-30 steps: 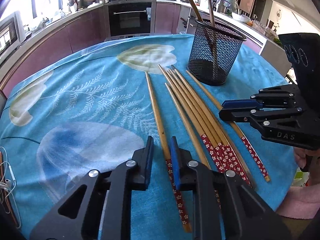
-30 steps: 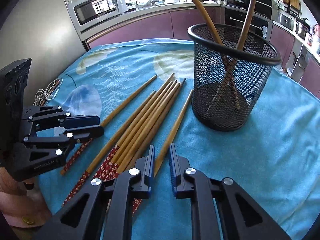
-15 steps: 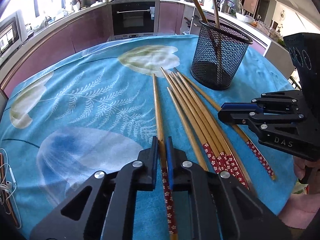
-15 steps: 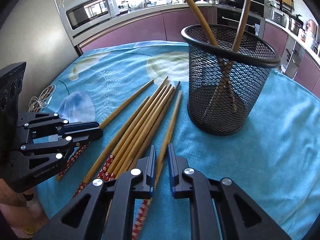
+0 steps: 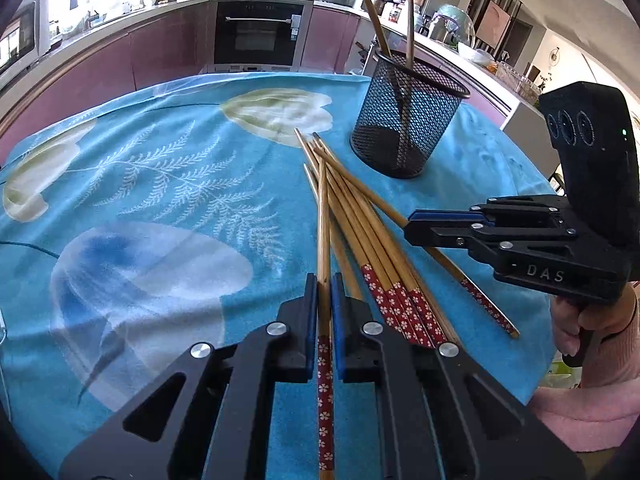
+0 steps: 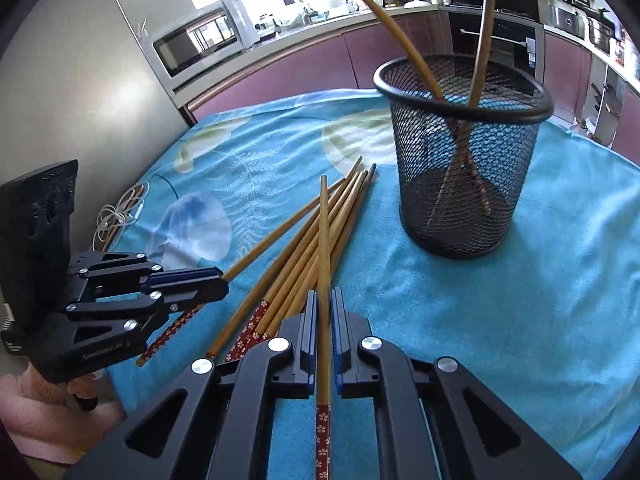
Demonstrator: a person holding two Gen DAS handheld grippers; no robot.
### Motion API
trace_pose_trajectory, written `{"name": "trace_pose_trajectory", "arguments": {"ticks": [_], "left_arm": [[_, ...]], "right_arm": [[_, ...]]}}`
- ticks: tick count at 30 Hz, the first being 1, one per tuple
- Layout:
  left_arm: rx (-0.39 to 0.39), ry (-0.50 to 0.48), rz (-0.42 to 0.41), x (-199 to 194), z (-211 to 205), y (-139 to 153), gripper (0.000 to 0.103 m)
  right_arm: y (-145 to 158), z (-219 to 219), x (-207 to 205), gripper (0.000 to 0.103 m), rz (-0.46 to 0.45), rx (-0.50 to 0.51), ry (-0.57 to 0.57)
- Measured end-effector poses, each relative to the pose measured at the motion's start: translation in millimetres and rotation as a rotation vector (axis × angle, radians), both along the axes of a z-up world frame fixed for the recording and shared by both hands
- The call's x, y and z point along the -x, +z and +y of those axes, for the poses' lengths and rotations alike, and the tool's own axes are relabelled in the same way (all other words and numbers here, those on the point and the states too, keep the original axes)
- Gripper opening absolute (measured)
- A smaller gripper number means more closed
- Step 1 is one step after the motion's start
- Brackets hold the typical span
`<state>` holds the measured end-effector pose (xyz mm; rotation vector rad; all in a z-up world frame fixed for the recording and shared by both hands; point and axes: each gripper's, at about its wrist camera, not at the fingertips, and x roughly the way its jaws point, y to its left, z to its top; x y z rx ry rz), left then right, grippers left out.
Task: Organize utensils
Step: 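Lift the chopstick with the right tool and drop it into the mesh cup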
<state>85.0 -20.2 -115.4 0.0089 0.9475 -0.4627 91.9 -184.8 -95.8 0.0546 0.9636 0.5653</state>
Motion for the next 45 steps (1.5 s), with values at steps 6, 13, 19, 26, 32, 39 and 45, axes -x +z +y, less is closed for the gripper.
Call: {"name": "trace_pose_trajectory", "arguments": {"ticks": [6,13,19,26,32,39,45], "left_arm": [[-0.051,-0.024,0.000,-5,-8,-5,0.010],[-0.056,-0.060,0.015,-27,-15,-5,0.011],[-0.033,-0.023,0.030,-34,-15,-4,0.008],[0.012,-0.015,-0.010,-24,-8,13,0.008],[0.084,-0.044,-0.087,-10,-2,50,0.008],[0.213,-0.067,-0.184,4,6,97,0.008],[0.281,-0.062,-0.299,5,-3,132,0.008]], "right_arm": [[-4,1,-4,0.008,0.013,0.037,0.003],[-5,2,-6,0.006,0.004,0.045,0.021],[8,-5,1,0.006,-0.036,0.008,0.020],[33,-21,15,0.006,-0.118,-0.040,0.014],[59,-38,26,0.006,-0.207,-0.084,-0.012],[91,-59,32,0.006,-0.316,-0.127,-0.057],[117,-75,26,0.006,-0.382,-0.154,-0.082]]}}
